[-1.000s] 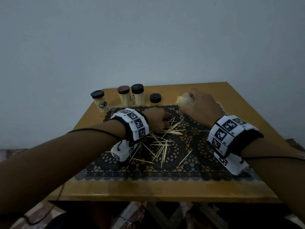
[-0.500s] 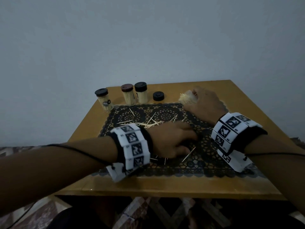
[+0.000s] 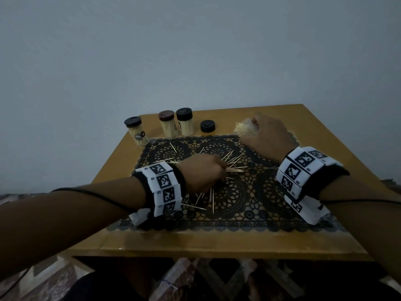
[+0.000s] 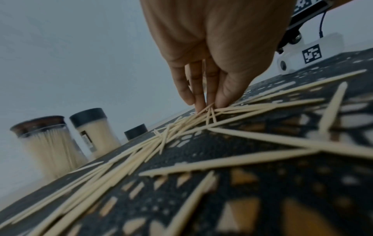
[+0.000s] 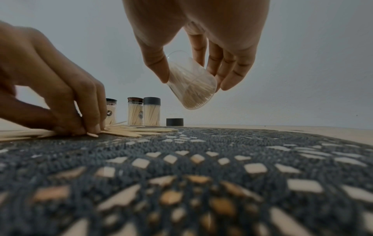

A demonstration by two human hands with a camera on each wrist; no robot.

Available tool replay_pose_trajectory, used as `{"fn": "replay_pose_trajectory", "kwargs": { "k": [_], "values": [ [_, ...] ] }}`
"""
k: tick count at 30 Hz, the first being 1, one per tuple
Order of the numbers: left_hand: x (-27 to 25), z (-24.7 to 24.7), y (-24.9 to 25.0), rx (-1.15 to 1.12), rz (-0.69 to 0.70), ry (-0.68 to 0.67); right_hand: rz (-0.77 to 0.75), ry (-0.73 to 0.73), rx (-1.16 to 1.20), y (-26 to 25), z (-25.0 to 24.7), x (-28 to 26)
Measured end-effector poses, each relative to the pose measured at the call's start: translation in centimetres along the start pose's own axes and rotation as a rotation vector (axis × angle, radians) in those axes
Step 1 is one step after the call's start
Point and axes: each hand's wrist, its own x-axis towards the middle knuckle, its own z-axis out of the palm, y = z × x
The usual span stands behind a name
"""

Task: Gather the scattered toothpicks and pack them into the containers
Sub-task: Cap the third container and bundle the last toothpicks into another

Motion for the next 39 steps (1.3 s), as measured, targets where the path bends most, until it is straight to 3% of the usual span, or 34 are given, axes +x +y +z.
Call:
{"fn": "replay_pose_trajectory", "kwargs": {
  "k": [3,6,8,10,12,20,26,35,39],
  "values": [
    [0.0,-0.4,-0.4,0.077,-0.08,-0.077,0.001,0.001,0.01,0.0,0.0,0.0],
    [0.9,-0.6,-0.1,0.088,-0.144,-0.021,-0.013,0.011,0.01,0.1,0.1,0.1],
    [1.9,-0.5,0.1,0.023,-0.226,-0.027,-0.016,0.018,0.009,0.0,0.1,0.1],
    [3.0,-0.4,0.1,-0.115,-0.275,-0.135,-0.011,0.017,0.004,0.0,0.0,0.1],
    [3.5,-0.6,-0.3,-0.205,-0.268,-0.178,-0.01,0.013,-0.006,0.1,0.1,0.1],
    [-0.1,-0.3,-3.2,-0.159,-0.2,-0.013,-0.026,0.005,0.009,0.3,0.3,0.3],
    [-0.7,-0.3,-3.0,-0.194,-0.317,0.034,-0.028,0.003,0.0,0.3,0.4,0.4],
    [4.9,0.4,-1.0,-0.33,-0.405,-0.188,-0.02,0.013,-0.003,0.1,0.2,0.1],
    [5.3,-0.2,-1.3,-0.333,-0.34,-0.138,-0.027,0.01,0.006,0.2,0.1,0.1]
  ]
}}
